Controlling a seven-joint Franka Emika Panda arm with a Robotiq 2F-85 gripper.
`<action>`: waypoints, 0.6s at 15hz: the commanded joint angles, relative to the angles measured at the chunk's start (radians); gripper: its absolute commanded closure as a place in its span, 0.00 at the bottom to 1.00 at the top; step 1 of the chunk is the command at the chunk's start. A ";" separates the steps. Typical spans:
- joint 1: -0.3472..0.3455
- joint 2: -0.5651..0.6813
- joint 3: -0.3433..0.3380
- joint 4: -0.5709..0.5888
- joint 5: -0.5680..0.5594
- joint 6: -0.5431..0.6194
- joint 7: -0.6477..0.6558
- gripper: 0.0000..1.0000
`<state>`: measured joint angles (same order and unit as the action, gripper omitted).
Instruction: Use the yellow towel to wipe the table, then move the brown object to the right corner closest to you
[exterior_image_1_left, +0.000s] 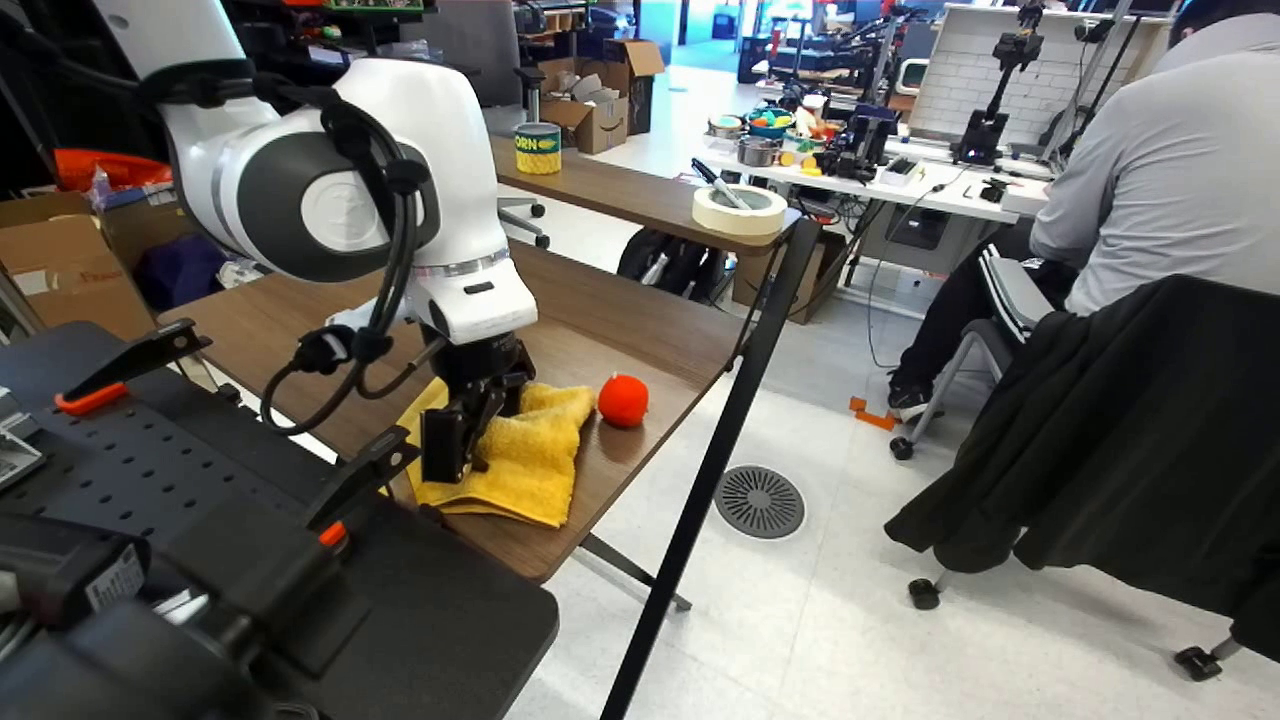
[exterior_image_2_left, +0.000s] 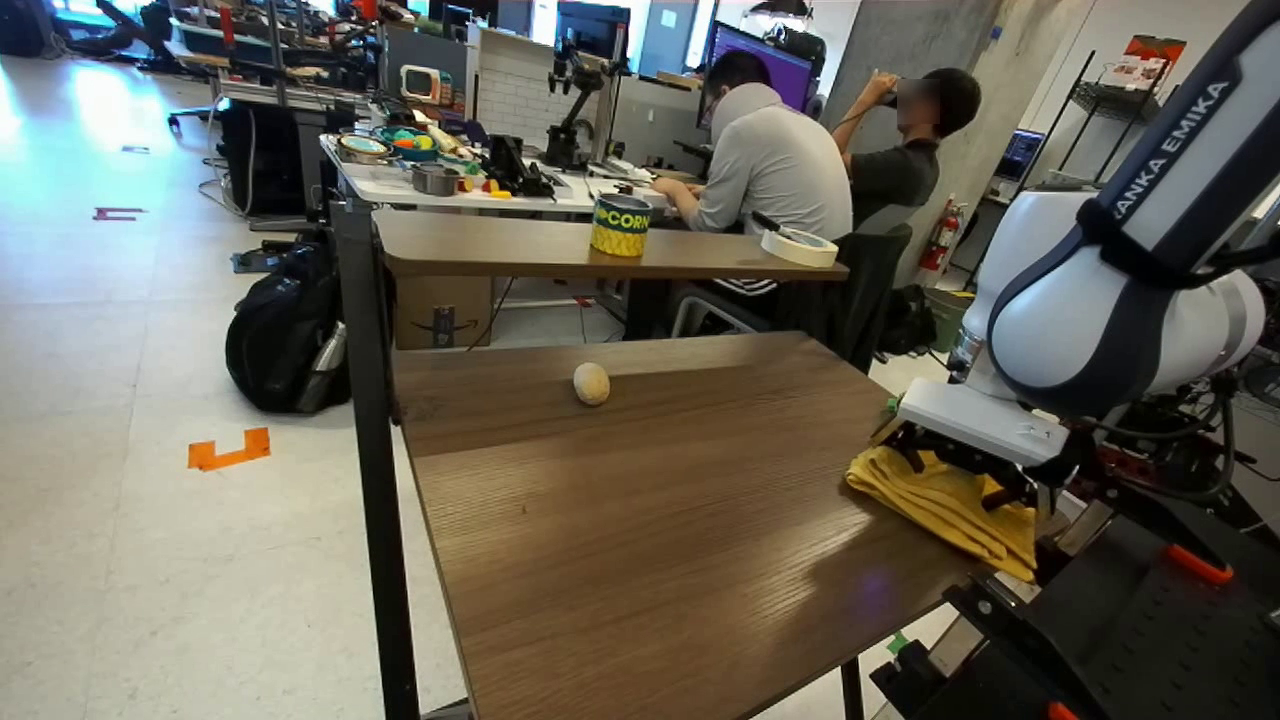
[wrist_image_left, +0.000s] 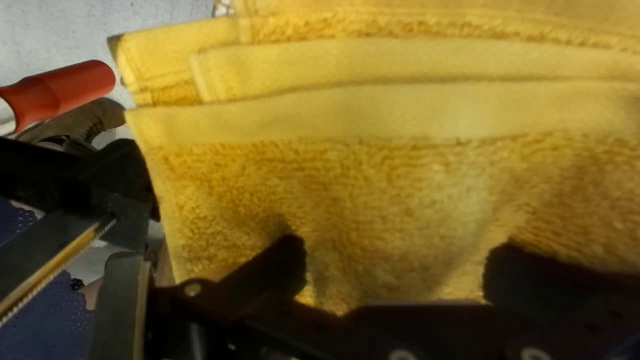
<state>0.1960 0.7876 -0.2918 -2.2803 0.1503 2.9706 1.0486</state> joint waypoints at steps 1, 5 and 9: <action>0.047 -0.124 -0.047 -0.103 -0.008 0.009 -0.047 0.00; 0.008 0.000 -0.005 0.004 0.023 -0.003 -0.018 0.00; 0.023 0.036 -0.008 0.039 0.019 -0.039 -0.006 0.00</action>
<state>0.1960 0.7840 -0.2927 -2.2802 0.1502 2.9704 1.0486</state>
